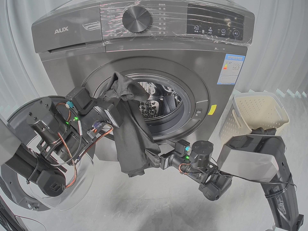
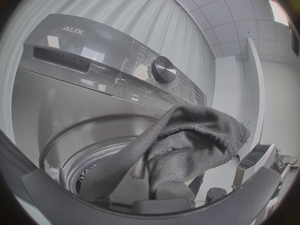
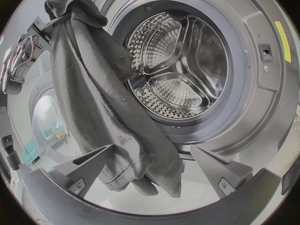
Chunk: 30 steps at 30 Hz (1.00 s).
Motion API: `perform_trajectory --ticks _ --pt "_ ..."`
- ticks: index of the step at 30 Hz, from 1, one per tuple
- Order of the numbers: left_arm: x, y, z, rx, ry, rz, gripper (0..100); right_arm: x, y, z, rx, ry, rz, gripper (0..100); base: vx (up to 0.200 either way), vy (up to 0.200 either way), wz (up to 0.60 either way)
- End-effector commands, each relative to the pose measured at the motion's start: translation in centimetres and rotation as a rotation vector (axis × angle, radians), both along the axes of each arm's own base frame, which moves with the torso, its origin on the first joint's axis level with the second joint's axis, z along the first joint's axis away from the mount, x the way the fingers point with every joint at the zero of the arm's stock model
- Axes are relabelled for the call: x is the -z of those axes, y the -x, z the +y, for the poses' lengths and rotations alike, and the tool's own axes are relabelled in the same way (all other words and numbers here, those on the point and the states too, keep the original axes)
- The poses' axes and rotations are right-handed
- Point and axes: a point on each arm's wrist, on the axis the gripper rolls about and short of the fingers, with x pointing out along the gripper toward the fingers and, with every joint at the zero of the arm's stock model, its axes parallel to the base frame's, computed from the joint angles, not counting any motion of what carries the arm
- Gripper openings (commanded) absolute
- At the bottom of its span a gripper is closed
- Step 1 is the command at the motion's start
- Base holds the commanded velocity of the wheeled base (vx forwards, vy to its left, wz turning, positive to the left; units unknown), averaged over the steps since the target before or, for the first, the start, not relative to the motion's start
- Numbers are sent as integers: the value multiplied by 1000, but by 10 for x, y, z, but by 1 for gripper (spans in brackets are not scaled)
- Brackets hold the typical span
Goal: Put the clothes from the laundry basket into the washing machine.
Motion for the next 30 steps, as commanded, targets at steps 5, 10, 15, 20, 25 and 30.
perform_trajectory --ticks 5,10,15,20,25,30 --pt "1 0 0 0 -2 4 0 7 3 10 -38 -4 -6 100 0 0 0" --pt "2 0 1 -3 -3 6 0 4 13 21 -84 -21 -24 0 0 0 0" --pt "3 -1 1 -4 -6 9 0 5 15 22 -92 -17 -19 0 0 0 0" --pt "3 -2 3 -3 14 20 0 4 20 17 -87 -1 -4 0 0 0 0" --pt "3 -3 7 -17 12 23 0 -15 33 5 -80 4 3 0 0 0 0" --pt "7 -5 15 -49 4 39 0 -62 64 -30 1 46 -38 0 0 0 0"
